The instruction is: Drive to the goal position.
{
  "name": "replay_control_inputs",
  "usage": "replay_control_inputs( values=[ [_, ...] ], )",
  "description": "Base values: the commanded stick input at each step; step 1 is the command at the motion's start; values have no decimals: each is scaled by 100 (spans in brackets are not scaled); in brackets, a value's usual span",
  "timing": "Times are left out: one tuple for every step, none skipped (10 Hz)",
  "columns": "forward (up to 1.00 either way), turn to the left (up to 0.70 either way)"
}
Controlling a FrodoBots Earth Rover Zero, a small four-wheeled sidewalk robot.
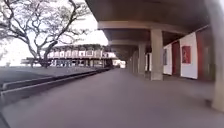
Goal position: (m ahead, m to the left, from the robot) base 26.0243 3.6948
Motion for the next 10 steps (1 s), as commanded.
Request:
replay_control_inputs(
  values=[
    [70, 0],
    [70, 0],
    [70, 0],
    [70, 0],
    [70, 0],
    [70, 0],
    [70, 0],
    [70, 0],
    [70, 0],
    [70, 0]
  ],
)
